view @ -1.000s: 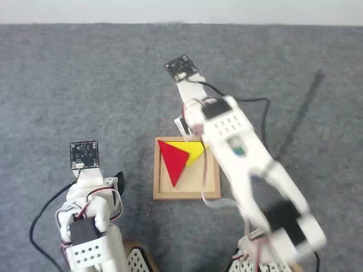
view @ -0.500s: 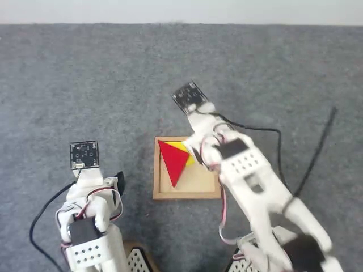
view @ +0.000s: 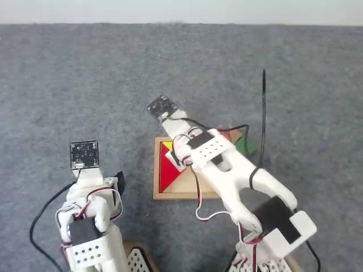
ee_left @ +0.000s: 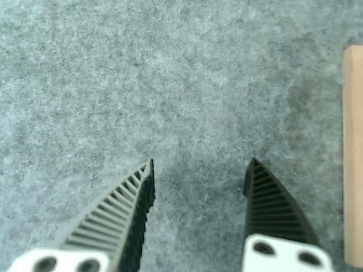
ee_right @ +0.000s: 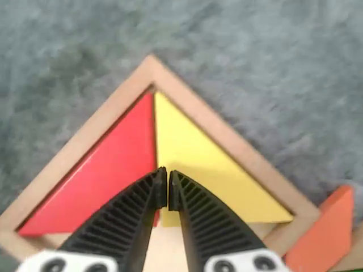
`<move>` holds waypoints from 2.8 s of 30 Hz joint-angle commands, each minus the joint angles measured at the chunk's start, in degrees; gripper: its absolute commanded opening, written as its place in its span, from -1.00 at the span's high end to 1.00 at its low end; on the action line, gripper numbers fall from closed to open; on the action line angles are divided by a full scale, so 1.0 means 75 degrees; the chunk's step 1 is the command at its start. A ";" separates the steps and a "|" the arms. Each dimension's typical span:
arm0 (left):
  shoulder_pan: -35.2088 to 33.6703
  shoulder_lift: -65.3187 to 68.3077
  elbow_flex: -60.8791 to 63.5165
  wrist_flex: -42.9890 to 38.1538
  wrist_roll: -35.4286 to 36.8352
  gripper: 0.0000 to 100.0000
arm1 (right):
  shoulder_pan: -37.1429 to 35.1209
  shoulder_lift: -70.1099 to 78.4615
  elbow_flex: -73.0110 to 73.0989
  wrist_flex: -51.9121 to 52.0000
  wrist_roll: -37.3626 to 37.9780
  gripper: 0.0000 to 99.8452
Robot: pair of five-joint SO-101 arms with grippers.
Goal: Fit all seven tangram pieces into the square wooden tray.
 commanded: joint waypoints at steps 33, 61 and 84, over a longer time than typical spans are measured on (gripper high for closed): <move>-0.0035 -0.0117 -0.0064 0.0035 0.0070 0.51 | 0.2725 0.0920 -0.1325 0.1389 0.0750 0.79; -0.0035 -0.0117 -0.0064 0.0035 0.0070 0.51 | 0.2831 0.0568 -0.2356 0.2245 -0.0633 0.54; -0.0035 -0.0117 -0.0064 0.0035 0.0070 0.51 | 0.3604 0.1975 -0.2462 0.2397 -0.0949 0.54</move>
